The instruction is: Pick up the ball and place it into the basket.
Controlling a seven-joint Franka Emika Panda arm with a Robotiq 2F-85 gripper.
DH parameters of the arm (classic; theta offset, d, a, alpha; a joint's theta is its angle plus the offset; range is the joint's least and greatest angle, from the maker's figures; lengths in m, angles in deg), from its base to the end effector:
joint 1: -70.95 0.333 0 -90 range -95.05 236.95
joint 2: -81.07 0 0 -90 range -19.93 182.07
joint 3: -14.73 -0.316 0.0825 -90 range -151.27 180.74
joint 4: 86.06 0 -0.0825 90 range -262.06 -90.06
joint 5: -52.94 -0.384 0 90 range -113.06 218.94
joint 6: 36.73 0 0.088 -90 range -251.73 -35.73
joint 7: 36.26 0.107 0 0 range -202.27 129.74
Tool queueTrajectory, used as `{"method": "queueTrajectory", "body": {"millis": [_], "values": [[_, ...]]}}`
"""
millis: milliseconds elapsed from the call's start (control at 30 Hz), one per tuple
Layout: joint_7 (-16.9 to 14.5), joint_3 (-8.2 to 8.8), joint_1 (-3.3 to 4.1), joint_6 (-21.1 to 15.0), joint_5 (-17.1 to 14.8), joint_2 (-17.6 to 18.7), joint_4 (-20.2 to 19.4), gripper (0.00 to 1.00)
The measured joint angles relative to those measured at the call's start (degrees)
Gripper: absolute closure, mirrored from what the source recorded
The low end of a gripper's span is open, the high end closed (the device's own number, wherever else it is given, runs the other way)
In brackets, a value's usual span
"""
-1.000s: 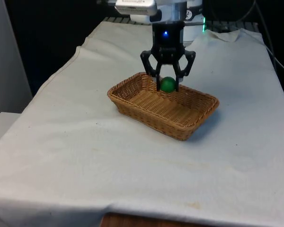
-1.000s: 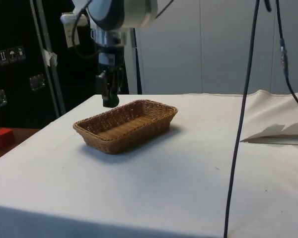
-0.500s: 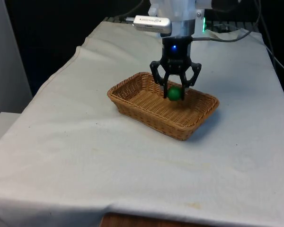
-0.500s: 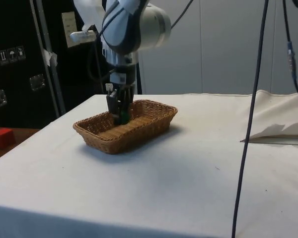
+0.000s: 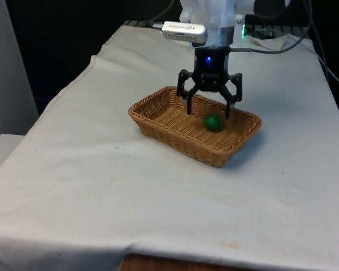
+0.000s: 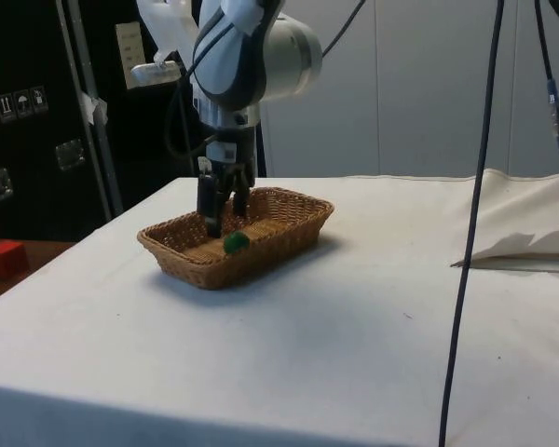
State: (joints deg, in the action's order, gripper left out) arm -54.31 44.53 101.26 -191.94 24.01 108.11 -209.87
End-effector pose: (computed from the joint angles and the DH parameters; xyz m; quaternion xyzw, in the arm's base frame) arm 0.5774 -0.0110 0.2181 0.9957 -0.0269 0.0884 0.0026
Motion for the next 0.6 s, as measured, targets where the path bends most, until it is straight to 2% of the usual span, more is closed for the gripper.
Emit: {"method": "queueTrajectory", "body": {"millis": [67, 433, 600], "values": [[0.0, 0.00, 0.00, 0.0, 0.0, 0.0, 0.0, 0.00], [-0.3, 0.00, 0.06, 0.1, 0.1, -0.9, -0.2, 0.00], [-0.7, 0.00, 0.11, 0.1, 2.2, -5.4, -3.2, 0.00]]}}
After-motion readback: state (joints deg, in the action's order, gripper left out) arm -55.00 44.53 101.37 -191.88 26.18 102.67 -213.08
